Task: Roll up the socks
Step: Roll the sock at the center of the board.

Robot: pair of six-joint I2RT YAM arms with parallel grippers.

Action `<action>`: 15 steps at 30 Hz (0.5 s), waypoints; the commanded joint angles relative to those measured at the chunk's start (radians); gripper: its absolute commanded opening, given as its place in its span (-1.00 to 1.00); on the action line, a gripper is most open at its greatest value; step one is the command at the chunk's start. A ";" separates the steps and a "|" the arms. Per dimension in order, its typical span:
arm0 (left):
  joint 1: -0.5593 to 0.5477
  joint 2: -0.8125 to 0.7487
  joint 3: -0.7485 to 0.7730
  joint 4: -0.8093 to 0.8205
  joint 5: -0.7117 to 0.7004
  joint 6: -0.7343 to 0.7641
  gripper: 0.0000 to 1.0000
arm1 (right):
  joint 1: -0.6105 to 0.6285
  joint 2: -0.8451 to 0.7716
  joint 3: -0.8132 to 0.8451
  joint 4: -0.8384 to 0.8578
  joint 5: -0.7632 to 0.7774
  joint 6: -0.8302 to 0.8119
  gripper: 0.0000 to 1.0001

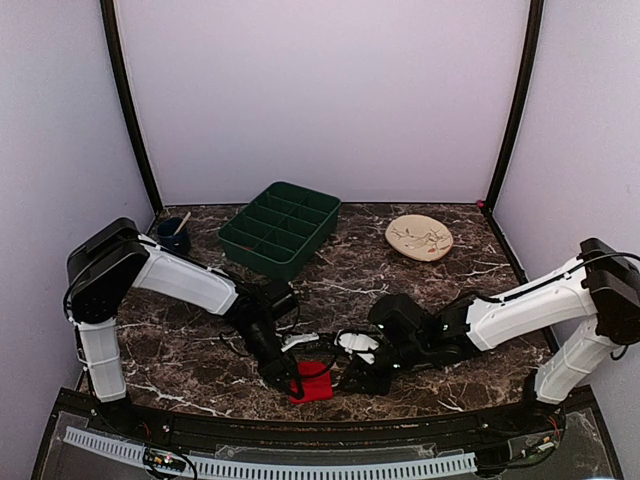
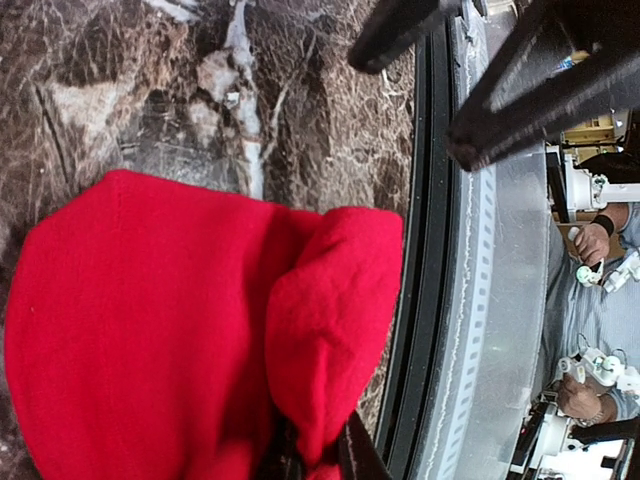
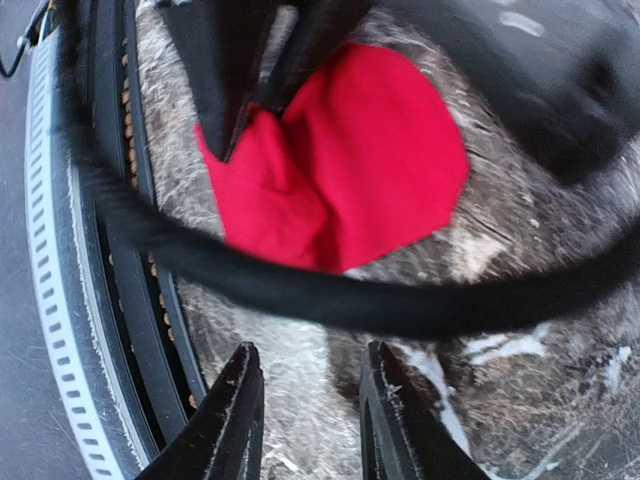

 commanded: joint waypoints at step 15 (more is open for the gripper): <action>0.012 0.077 0.029 -0.116 0.019 0.041 -0.79 | 0.128 0.142 0.162 -0.050 0.096 -0.189 -0.27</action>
